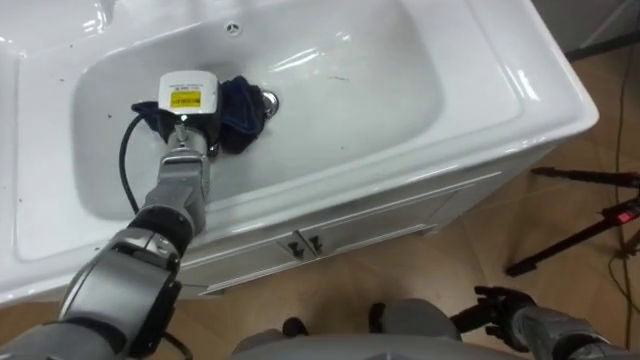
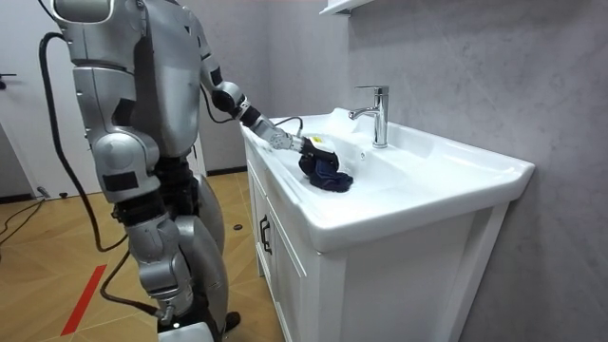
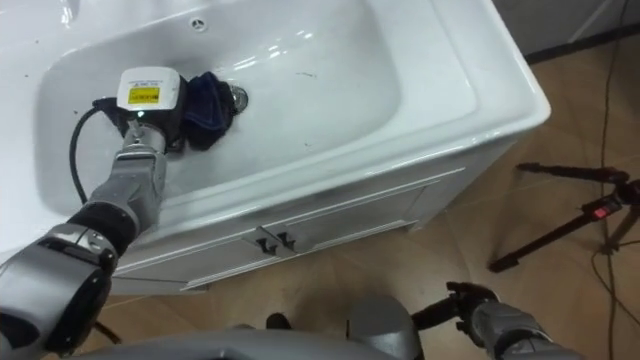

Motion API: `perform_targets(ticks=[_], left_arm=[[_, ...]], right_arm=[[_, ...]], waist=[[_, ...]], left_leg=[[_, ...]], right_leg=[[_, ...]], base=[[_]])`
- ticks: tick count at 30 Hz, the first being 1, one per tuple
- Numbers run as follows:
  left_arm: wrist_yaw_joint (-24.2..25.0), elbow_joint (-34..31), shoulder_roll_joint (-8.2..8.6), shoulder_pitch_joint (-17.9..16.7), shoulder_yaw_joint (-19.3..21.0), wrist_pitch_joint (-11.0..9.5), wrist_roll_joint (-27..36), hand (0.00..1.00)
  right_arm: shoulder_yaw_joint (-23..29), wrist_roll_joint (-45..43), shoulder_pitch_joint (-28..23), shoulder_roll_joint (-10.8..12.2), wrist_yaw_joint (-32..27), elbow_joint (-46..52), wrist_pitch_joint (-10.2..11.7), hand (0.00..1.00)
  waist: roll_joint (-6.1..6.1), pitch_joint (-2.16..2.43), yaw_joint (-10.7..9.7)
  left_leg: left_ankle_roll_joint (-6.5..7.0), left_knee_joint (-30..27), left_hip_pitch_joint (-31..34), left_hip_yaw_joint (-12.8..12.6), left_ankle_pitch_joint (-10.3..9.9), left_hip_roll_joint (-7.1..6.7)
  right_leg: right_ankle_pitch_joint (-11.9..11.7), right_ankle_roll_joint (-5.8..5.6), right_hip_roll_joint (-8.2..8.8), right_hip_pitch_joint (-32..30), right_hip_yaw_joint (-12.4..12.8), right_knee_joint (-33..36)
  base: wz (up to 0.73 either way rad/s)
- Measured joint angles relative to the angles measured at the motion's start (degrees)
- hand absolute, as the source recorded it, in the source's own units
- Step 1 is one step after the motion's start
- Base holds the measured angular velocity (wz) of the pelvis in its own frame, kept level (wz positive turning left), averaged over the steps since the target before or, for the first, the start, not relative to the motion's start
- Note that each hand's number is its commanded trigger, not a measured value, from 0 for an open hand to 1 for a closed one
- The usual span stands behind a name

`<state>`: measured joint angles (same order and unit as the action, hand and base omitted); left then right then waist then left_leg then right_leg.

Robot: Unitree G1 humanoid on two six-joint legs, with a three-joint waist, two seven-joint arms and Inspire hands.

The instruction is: Wipe basin

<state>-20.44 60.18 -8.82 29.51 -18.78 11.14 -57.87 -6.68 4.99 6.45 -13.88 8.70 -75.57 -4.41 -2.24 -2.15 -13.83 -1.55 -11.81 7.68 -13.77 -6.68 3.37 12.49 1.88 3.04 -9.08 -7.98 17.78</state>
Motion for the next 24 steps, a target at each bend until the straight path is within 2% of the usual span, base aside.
perform_targets(ticks=[4, 6, 8, 11, 19, 21, 24], left_arm=[[2.5, 0.6, 1.62, 2.7, -2.5, -1.3, 3.6, 1.00], [3.8, 0.7, 1.59, 3.7, -3.4, -1.3, 4.8, 1.00], [5.2, 0.5, 1.53, 4.5, -3.4, -1.4, 6.6, 1.00], [5.9, 0.2, 1.43, 4.9, -3.4, -1.4, 6.5, 1.00], [8.7, -0.4, 1.97, 6.3, -4.5, -1.8, 8.5, 1.00], [9.7, -1.9, 1.97, 6.4, -4.4, -1.8, 8.9, 1.00], [10.3, -4.5, 2.17, 6.8, -4.4, -2.2, 8.9, 1.00]], right_arm=[[-1.2, 0.9, 1.0, 0.1, -0.2, -0.6, 0.4, 0.00], [-1.3, 2.1, 1.0, 0.1, -0.4, -0.6, 0.9, 0.00], [-1.2, 3.9, 0.9, -0.1, -0.4, -0.6, 1.0, 0.00], [-1.2, 4.5, 0.9, -0.6, -0.4, -0.6, 1.4, 0.00], [-2.4, 8.7, 0.8, -0.6, 0.7, -0.8, 2.0, 0.00], [-2.8, 10.3, 0.7, -0.6, 0.8, -0.8, 2.0, 0.00], [-3.4, 12.2, 1.0, -0.6, 1.0, -0.8, 2.0, 0.00]], waist=[[-0.21, -0.08, -0.9], [-0.55, -0.10, -1.7], [-1.20, -0.41, -2.1], [-1.61, -0.41, -2.2], [-1.63, -0.49, -3.9], [-1.79, -0.43, -4.3], [-1.59, -0.61, -4.4]], left_leg=[[0.06, -0.1, 0.2, -0.2, 0.0, -0.25], [0.07, -0.4, 0.6, -0.2, 0.0, -0.30], [0.07, -1.2, 1.2, -0.5, 0.0, -0.30], [0.09, -1.6, 1.9, -0.5, 0.0, -0.26], [0.15, -2.0, 2.1, -1.1, 0.0, -0.89], [0.22, -2.4, 2.8, -1.4, 0.0, -1.01], [0.41, -3.5, 4.3, -1.4, -0.1, -1.09]], right_leg=[[-0.1, -0.30, 0.33, 0.0, -0.2, -0.2], [-0.1, -0.36, 0.49, -0.1, -0.4, -0.2], [0.0, -0.46, 0.73, -0.2, -0.8, 0.0], [0.0, -0.47, 0.77, -0.9, -0.7, 0.4], [1.0, -0.95, 1.61, -1.5, -0.6, 2.0], [1.0, -1.09, 1.86, -2.1, -0.5, 2.3], [1.1, -1.18, 1.87, -3.5, -0.4, 3.1]], base=[[0.06], [0.07], [0.08], [0.02], [0.03], [-0.02], [0.00]])
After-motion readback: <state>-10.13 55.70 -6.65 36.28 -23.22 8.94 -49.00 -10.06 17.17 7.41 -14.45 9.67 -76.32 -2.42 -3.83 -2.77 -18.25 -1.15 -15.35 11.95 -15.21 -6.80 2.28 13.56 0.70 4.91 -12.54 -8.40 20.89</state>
